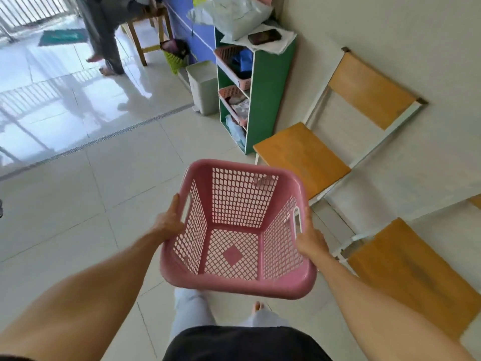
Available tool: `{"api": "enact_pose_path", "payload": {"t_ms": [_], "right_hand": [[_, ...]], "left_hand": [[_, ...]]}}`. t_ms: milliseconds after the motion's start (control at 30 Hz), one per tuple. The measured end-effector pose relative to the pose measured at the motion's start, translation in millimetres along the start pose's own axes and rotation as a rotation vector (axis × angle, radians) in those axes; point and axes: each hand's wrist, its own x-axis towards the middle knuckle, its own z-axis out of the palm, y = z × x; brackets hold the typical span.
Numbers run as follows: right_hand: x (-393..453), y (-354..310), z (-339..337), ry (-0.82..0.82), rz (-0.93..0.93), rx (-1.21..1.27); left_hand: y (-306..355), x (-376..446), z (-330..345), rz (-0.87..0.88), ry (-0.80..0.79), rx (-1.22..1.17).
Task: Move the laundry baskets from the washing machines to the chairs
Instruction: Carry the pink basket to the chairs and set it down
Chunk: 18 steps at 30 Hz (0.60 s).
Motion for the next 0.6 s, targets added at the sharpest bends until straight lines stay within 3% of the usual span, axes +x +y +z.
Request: {"api": "enact_pose_path", "payload": {"t_ms": [100,367,600], "right_hand": [[6.2,-14.4,15.6,-0.085,0.152,0.041],[-18.3,-62.7,73.2,0.079,0.507,0.207],[-7.9,-88.6,103.4,0.159,0.645,0.288]], "left_hand": [[5.1,57.9,-10.6,0.103,-0.071,0.126],[32.1,169.6,-52.4,0.316,-0.373,0.378],[50.8,230.1,-55.4,0.495,-0.383,0.503]]}}
